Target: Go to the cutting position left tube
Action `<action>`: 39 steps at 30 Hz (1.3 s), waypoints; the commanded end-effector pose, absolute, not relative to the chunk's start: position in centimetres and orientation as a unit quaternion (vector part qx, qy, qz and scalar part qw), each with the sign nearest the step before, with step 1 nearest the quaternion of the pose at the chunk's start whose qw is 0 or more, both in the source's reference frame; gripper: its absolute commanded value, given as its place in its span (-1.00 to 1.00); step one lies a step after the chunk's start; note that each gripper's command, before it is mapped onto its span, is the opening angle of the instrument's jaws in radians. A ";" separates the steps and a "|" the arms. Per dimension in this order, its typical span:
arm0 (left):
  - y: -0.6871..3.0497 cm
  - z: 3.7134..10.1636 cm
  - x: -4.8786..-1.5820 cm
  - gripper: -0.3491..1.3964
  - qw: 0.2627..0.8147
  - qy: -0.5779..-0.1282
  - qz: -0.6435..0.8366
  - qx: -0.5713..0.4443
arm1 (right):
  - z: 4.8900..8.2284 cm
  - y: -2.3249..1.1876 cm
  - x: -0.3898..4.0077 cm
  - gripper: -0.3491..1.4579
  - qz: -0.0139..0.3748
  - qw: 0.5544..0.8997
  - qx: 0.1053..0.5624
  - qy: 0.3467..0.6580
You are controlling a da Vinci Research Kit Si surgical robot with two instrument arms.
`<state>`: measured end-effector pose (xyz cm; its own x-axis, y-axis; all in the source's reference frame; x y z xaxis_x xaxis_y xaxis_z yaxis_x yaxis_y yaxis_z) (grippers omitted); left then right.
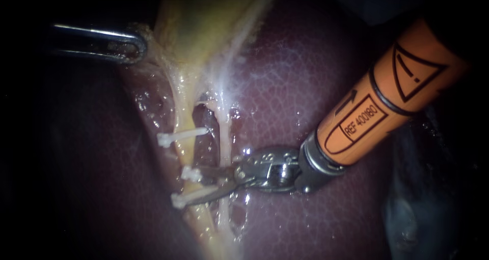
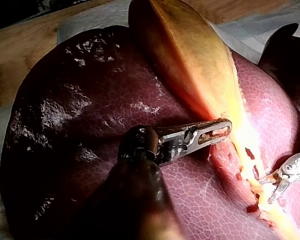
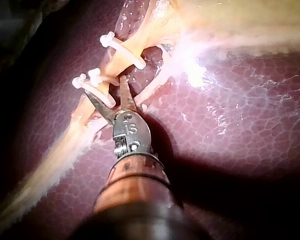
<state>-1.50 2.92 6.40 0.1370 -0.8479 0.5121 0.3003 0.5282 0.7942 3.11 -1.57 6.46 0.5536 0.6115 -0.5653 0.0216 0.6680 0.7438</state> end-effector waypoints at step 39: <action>2.91 6.42 -1.50 -1.00 0.706 -0.517 -0.404 0.268 | 6.33 -0.99 3.04 0.83 0.207 0.652 0.513 0.518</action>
